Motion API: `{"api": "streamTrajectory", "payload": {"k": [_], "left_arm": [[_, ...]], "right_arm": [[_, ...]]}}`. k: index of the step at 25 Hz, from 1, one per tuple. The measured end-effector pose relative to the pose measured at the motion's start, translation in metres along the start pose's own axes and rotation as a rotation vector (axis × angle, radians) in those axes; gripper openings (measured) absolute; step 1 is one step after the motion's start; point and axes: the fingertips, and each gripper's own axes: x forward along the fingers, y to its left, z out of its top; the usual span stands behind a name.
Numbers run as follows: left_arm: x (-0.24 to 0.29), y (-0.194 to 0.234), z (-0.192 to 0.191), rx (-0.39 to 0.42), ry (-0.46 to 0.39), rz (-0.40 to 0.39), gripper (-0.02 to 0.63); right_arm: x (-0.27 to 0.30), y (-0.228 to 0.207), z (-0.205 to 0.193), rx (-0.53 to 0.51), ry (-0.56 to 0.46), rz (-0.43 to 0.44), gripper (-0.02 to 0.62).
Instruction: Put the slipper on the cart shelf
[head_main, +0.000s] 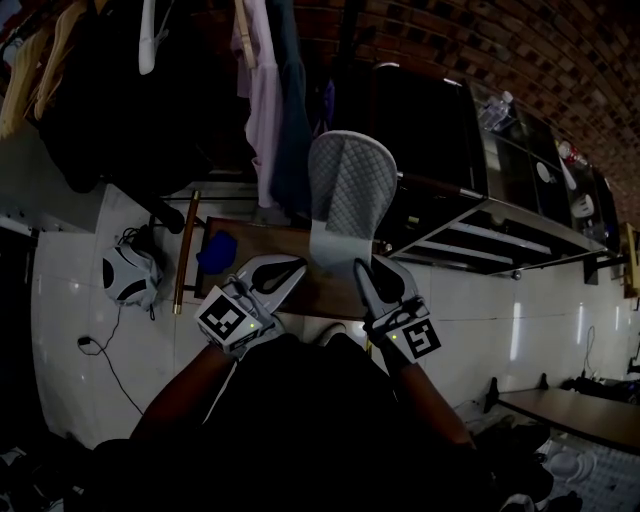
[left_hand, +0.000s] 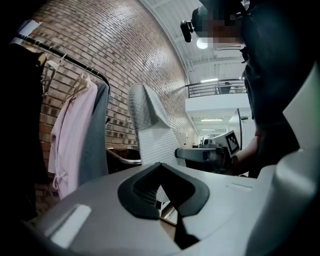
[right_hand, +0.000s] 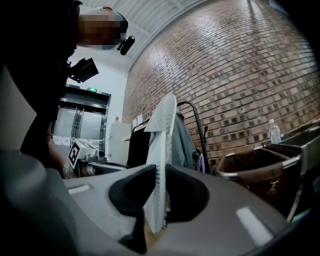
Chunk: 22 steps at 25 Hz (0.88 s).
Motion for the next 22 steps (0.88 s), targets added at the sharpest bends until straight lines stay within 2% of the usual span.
{"api": "streamTrajectory", "payload": {"k": [8,22], "left_arm": [[0.001,0.000,-0.008,-0.013,0.013,-0.079,0.006],[0.031,-0.022,-0.031,-0.069,0.001,-0.302,0.006]], "right_arm": [[-0.010,-0.002,0.002,0.001,0.003,-0.078,0.058],[-0.071,0.002,-0.024,0.052,0.045,-0.349,0.057]]}}
